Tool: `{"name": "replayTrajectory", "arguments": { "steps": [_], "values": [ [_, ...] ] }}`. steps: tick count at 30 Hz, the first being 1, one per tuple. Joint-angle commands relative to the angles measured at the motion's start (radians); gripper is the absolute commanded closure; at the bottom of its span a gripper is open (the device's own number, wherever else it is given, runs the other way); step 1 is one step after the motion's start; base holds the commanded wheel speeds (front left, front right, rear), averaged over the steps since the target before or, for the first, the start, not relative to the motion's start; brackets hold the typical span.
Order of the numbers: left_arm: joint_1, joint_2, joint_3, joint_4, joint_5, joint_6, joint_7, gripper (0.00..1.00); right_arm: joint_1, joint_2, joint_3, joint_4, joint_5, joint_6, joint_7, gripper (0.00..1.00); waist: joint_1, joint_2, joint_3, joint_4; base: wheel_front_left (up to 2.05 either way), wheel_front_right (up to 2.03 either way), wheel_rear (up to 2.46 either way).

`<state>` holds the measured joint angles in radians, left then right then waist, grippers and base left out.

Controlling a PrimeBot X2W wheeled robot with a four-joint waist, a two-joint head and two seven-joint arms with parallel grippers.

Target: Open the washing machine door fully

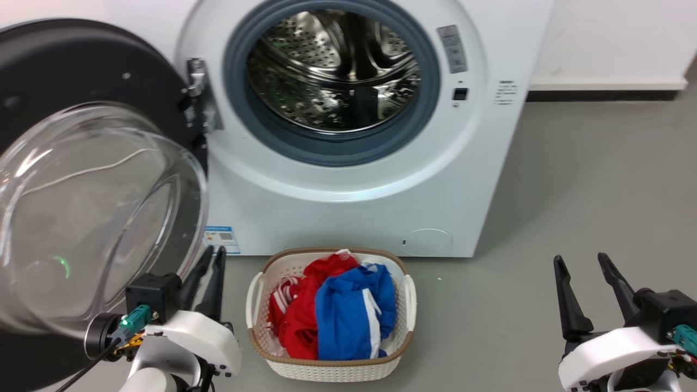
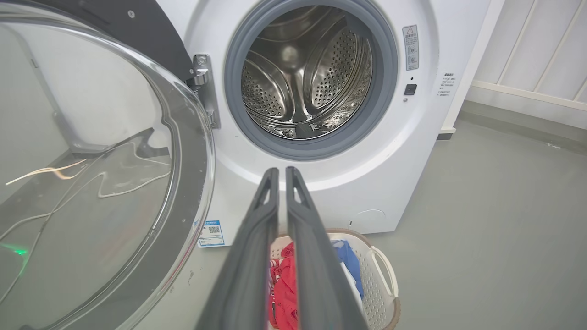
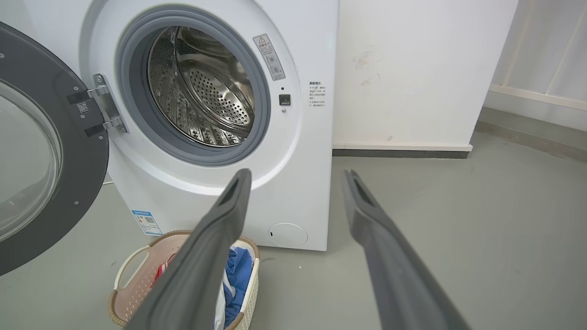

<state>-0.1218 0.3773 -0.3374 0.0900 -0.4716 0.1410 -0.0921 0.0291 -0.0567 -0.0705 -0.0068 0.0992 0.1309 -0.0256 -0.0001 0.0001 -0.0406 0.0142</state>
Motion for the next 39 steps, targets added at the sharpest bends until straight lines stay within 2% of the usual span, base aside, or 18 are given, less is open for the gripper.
{"name": "replayTrajectory", "arguments": {
  "steps": [1,10,21,39],
  "values": [
    [-0.014,0.0,0.0,0.007,0.004,0.001,-0.008,0.0,-0.006,-0.005,0.004,0.002,0.008,0.0,-0.004,0.0,0.0001,-0.0001,0.001,-0.03,0.0,0.0,0.0],
    [0.001,0.0,0.007,0.027,0.012,0.024,-0.034,0.0,-0.009,-0.01,0.008,0.014,0.015,0.0,-0.017,0.0,0.0001,-0.0001,0.003,-0.071,0.0,0.0,0.0],
    [0.051,-0.002,0.027,0.032,-0.004,0.062,-0.062,0.0,-0.01,-0.012,0.003,0.03,0.021,0.0,-0.027,0.0,0.0001,-0.0001,-0.005,-0.063,0.0,0.0,0.0],
    [0.058,0.007,0.025,0.034,-0.018,0.066,-0.065,0.0,0.006,-0.016,-0.002,0.043,0.031,0.0,-0.042,0.0,0.0001,-0.0001,-0.009,-0.045,0.0,0.0,0.0]
  ]
}}
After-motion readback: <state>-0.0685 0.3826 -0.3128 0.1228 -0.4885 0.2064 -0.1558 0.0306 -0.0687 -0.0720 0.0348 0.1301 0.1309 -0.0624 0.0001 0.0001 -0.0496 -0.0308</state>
